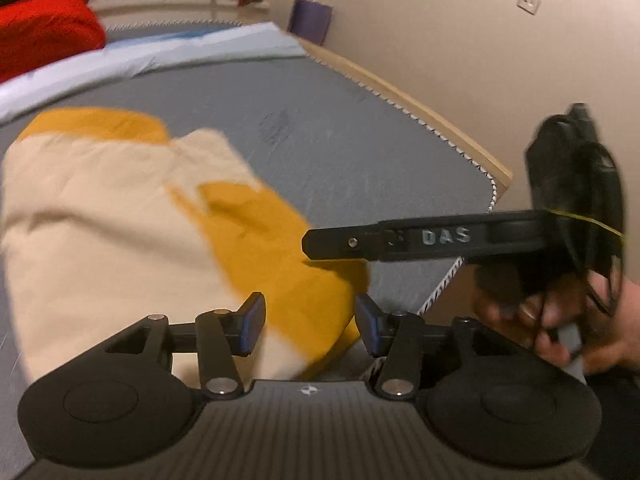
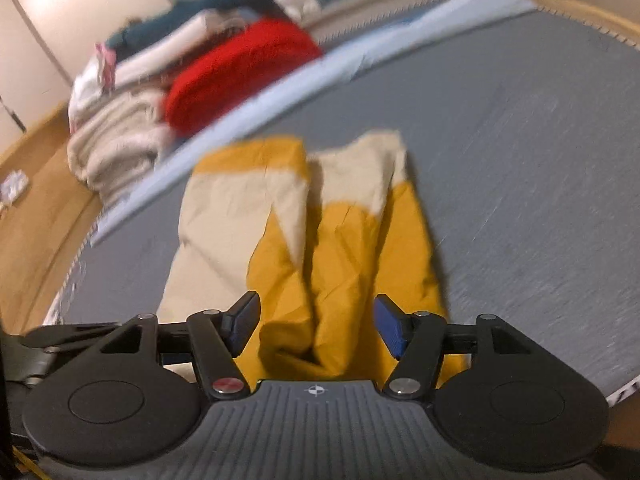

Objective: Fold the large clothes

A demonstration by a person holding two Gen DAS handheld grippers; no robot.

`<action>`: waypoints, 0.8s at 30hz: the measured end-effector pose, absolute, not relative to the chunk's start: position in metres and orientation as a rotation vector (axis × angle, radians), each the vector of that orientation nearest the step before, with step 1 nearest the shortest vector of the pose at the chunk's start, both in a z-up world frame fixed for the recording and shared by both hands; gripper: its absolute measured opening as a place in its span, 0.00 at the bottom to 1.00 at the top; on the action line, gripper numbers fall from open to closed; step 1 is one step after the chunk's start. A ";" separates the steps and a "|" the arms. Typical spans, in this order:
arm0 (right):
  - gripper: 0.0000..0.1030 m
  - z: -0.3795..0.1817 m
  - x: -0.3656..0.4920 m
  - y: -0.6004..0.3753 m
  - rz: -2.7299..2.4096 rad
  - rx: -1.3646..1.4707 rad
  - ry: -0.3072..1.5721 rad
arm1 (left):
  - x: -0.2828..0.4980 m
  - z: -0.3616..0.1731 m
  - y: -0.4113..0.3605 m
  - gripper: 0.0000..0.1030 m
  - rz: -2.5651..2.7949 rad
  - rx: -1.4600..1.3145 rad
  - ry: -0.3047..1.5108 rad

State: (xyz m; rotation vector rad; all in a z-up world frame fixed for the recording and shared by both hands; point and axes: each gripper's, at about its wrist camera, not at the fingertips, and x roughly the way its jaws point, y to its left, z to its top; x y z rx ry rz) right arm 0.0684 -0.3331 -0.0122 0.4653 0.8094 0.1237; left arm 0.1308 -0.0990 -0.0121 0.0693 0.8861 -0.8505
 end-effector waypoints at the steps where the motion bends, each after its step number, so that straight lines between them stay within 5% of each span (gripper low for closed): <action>1: 0.63 -0.015 0.072 -0.327 0.146 0.473 0.825 | 0.131 -0.012 -0.091 0.53 -0.841 0.074 0.890; 7: 0.61 -0.027 0.088 -0.295 0.138 0.345 0.911 | 0.135 -0.002 -0.043 0.53 -0.729 0.127 0.851; 9: 0.27 -0.026 0.086 -0.287 0.131 0.285 0.885 | 0.142 0.000 -0.027 0.53 -0.668 0.119 0.849; 11: 0.05 -0.022 0.084 -0.283 0.135 0.241 0.855 | 0.149 0.004 -0.017 0.53 -0.600 0.116 0.844; 22: 0.00 0.032 0.034 -0.326 0.040 0.142 0.472 | 0.176 0.000 -0.013 0.53 -0.455 0.030 0.932; 24: 0.00 0.028 0.037 -0.343 -0.011 0.163 0.521 | 0.177 -0.002 -0.017 0.53 -0.468 0.021 0.944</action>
